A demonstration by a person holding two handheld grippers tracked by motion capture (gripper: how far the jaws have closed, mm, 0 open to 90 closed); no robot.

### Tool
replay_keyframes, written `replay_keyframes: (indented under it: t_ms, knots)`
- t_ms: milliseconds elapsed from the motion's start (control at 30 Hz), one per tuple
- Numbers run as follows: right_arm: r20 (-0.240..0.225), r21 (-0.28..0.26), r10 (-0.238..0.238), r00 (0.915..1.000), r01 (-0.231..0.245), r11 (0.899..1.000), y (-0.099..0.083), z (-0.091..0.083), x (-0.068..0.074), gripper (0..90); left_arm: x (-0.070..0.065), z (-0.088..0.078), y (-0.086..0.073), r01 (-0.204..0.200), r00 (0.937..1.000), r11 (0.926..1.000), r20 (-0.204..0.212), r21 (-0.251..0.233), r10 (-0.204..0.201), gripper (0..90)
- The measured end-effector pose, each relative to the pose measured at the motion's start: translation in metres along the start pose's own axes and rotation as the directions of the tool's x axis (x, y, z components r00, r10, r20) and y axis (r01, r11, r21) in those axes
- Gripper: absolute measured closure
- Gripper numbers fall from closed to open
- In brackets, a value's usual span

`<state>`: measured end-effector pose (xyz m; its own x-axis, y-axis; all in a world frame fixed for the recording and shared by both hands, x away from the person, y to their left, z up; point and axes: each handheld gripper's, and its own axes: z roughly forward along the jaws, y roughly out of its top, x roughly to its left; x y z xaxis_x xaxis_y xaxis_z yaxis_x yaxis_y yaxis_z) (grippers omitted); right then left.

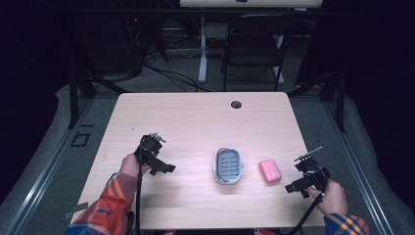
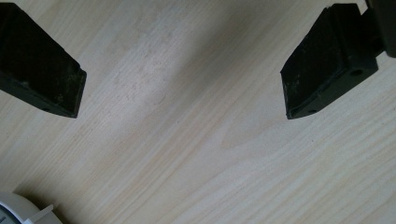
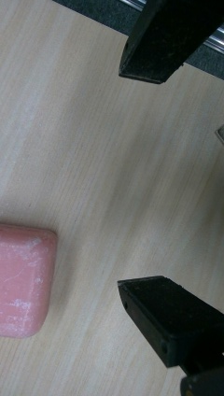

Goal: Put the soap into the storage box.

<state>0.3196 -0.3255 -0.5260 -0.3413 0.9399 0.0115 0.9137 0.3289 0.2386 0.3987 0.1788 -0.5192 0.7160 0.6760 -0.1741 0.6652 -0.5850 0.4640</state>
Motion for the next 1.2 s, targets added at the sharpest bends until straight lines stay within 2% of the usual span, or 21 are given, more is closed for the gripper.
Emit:
replay_keyframes:
  t_ms: [300,367,433,500,700,767,800,900,1100,1133,1167,1200]
  knots:
    - [0.0,0.006,-0.005,1.0,0.005,1.0,0.001,0.0,0.001,0.4,0.001,0.0,0.0,0.0,1.0,1.0,0.002,0.001,0.0,0.0]
    - [0.003,-0.015,0.011,0.9999,-0.011,1.0,0.001,0.002,0.003,0.4,0.001,0.0,0.0,-0.001,1.0,1.0,0.001,0.003,0.001,0.0]
    - [0.009,0.01,-0.005,0.9999,0.004,1.0,0.002,0.0,0.003,0.4,0.0,0.0,0.0,0.0,1.0,1.0,0.001,0.001,0.0,0.0]
    - [0.011,0.009,-0.005,0.9999,0.005,1.0,0.002,0.0,0.004,0.4,0.0,0.0,0.0,-0.002,1.0,1.0,-0.001,0.0,0.002,0.0]
    - [0.021,0.003,-0.007,0.9998,0.007,1.0,0.004,-0.002,0.007,0.4,0.0,0.0,0.0,0.001,1.0,1.0,0.001,0.001,-0.001,0.0]
    - [0.023,-0.018,0.008,0.9997,-0.007,1.0,0.004,-0.002,0.008,0.4,0.0,0.0,0.0,0.0,1.0,1.0,0.0,-0.001,0.0,0.0]
    - [0.027,0.0,-0.008,0.9996,0.008,1.0,0.006,-0.004,0.009,0.4,0.0,0.0,0.0,-0.001,1.0,1.0,0.001,0.002,0.001,0.0]
    - [0.033,0.001,-0.01,0.9994,0.01,1.0,0.006,-0.005,0.01,0.4,0.0,0.0,0.0,-0.001,1.0,1.0,-0.001,0.004,0.001,0.0]
    - [0.032,-0.008,-0.011,0.9994,0.011,1.0,0.01,-0.009,0.015,0.3,0.0,0.0,0.001,-0.002,1.0,1.0,0.001,0.007,0.002,0.0]
    - [0.022,-0.045,0.012,0.9997,-0.011,0.999,0.009,-0.006,0.016,0.2,0.0,0.0,0.001,-0.002,1.0,1.0,0.001,0.008,0.002,0.0]
    - [0.033,-0.004,-0.014,0.9994,0.014,1.0,0.011,-0.01,0.015,0.3,0.0,0.0,0.001,-0.003,1.0,1.0,0.001,0.008,0.003,0.0]
    - [0.032,-0.003,-0.01,0.9994,0.01,1.0,0.012,-0.01,0.015,0.3,0.0,0.0,0.001,-0.003,1.0,1.0,0.0,0.008,0.003,0.0]
